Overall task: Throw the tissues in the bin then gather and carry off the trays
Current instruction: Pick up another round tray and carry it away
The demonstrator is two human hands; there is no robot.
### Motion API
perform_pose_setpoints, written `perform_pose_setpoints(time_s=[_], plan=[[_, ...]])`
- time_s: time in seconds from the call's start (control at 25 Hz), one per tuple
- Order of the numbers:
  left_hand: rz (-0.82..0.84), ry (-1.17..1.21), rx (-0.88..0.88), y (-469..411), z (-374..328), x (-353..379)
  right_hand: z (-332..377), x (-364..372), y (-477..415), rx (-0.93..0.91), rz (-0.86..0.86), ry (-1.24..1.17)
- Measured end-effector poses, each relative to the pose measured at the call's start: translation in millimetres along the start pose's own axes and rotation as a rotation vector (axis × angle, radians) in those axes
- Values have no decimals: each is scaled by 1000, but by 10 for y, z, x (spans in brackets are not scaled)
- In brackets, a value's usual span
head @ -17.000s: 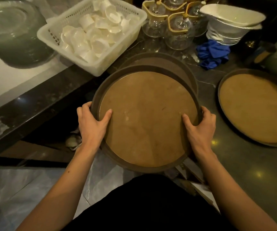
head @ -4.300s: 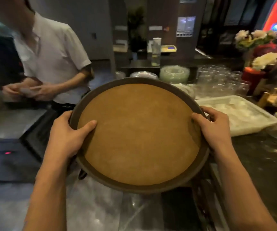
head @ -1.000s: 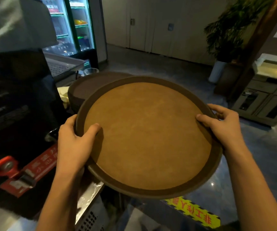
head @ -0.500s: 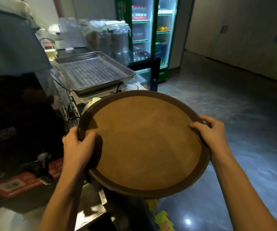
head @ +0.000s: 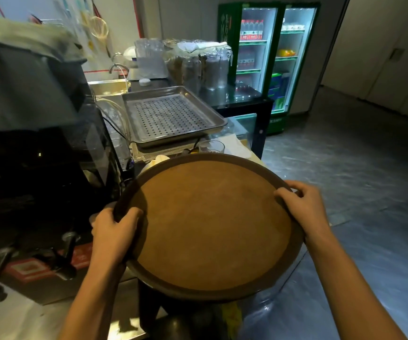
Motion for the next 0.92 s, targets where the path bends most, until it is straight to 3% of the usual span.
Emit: perform_pose_setpoints(time_s=[0.6, 0.92], plan=[[8, -106, 136, -89, -56, -41, -11, 127, -234, -145, -27, 144], [-12, -69, 123, -85, -26, -57, -15, 138, -223, -86, -12, 79]])
Point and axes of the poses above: each hand's wrist, its own y-axis away from the middle knuckle, its own x-axis out of the palm, z = x × y, the point moved 3 cm from there along -y, towards the middle knuckle, and after that the axes turned 14 degrees about x, right-handed, at the moved point
